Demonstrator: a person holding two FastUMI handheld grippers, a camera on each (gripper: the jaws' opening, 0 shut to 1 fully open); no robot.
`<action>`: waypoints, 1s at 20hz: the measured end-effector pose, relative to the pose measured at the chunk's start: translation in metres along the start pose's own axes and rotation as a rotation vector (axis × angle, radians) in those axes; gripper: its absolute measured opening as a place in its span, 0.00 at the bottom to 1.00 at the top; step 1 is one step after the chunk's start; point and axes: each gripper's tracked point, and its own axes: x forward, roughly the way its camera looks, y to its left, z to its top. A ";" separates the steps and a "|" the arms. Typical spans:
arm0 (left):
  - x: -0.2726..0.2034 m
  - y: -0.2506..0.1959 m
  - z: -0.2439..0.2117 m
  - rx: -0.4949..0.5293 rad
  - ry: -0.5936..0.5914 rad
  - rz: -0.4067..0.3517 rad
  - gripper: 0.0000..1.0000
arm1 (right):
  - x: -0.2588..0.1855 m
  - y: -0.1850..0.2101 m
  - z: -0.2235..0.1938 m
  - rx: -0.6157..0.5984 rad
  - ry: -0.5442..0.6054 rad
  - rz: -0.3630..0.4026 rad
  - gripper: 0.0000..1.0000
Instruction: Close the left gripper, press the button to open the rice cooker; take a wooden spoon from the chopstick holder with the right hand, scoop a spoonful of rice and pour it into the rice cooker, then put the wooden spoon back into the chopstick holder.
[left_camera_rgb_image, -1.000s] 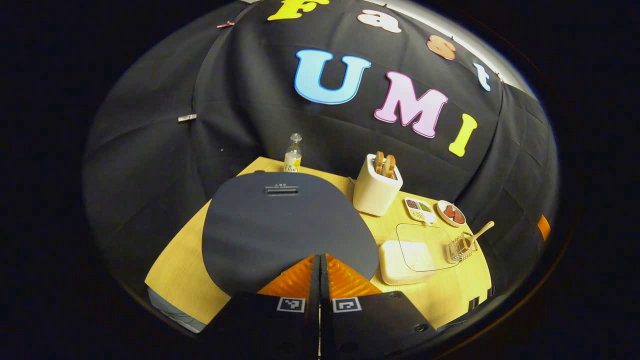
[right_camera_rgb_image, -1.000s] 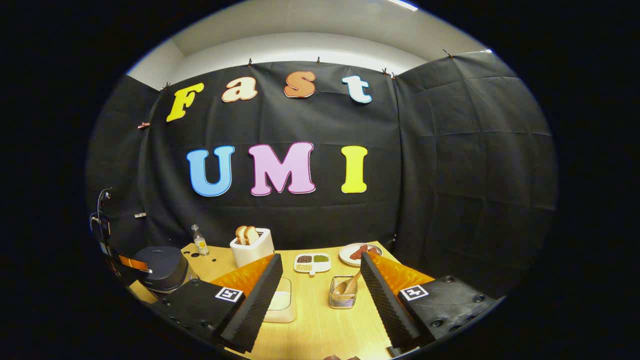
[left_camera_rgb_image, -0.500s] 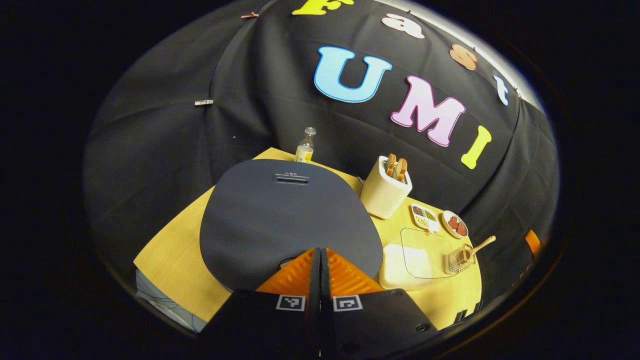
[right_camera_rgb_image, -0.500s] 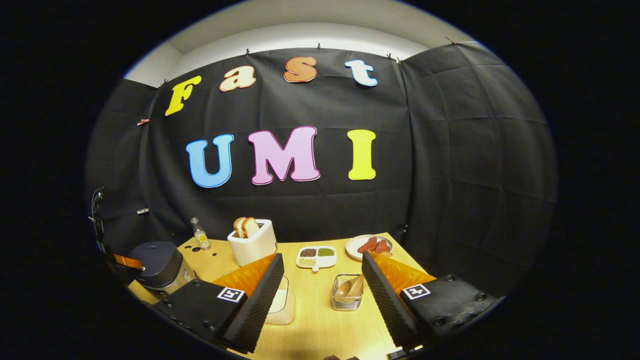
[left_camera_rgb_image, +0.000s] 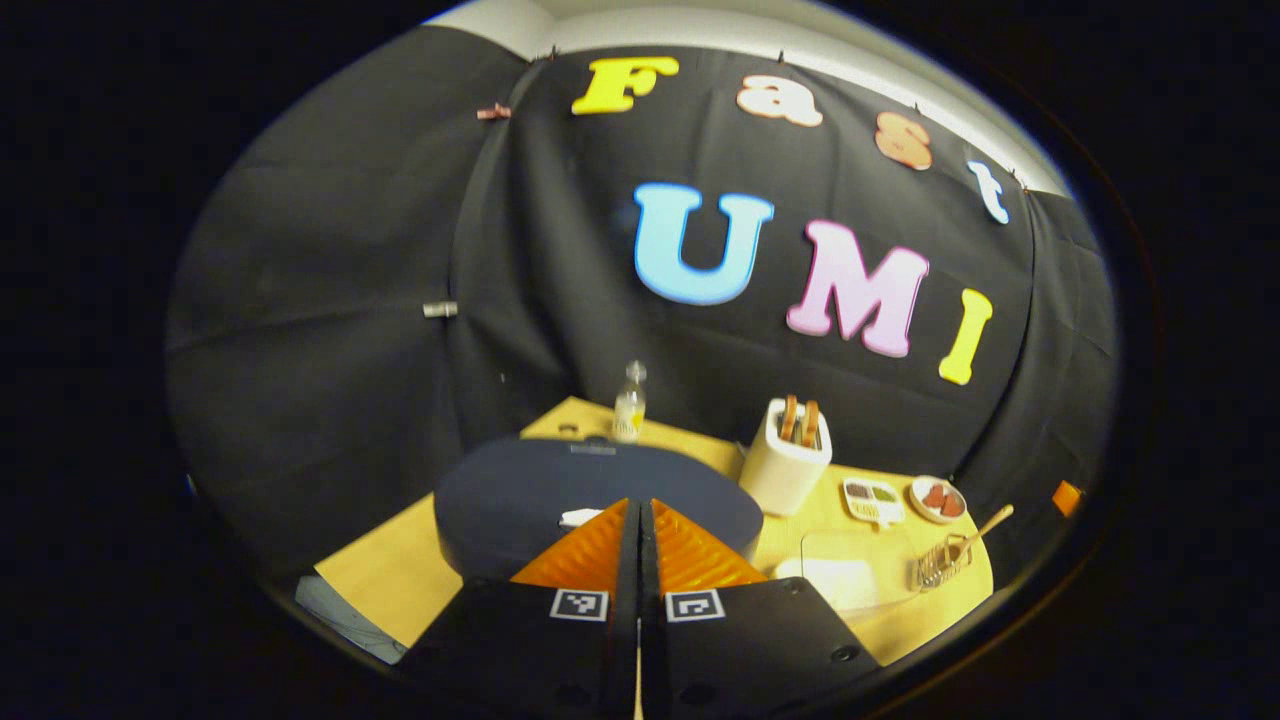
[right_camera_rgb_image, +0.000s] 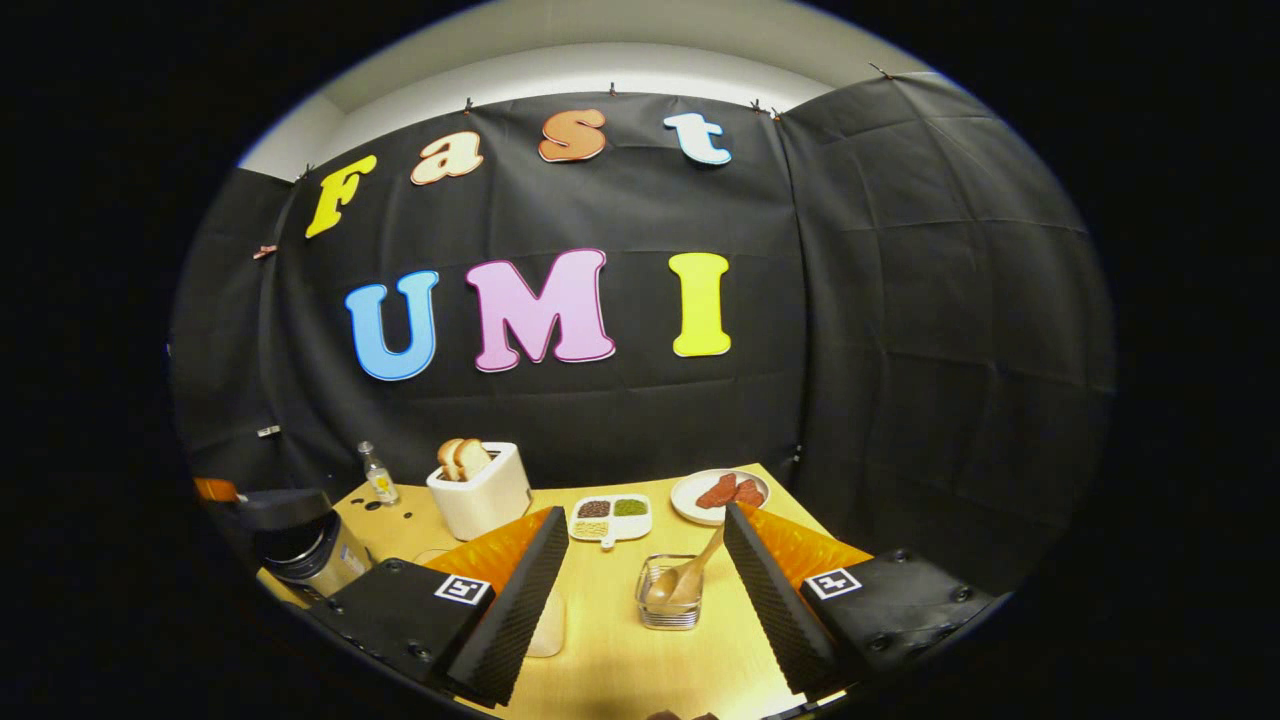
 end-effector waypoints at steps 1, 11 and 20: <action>-0.007 -0.006 0.018 0.030 -0.053 0.001 0.08 | 0.004 -0.007 0.000 0.008 0.001 -0.015 0.98; -0.032 -0.074 -0.033 0.094 0.049 -0.099 0.96 | 0.068 -0.065 -0.033 0.069 0.084 -0.147 0.98; -0.039 -0.083 -0.070 0.064 0.167 -0.012 0.95 | 0.132 -0.080 -0.111 0.202 0.292 -0.148 0.99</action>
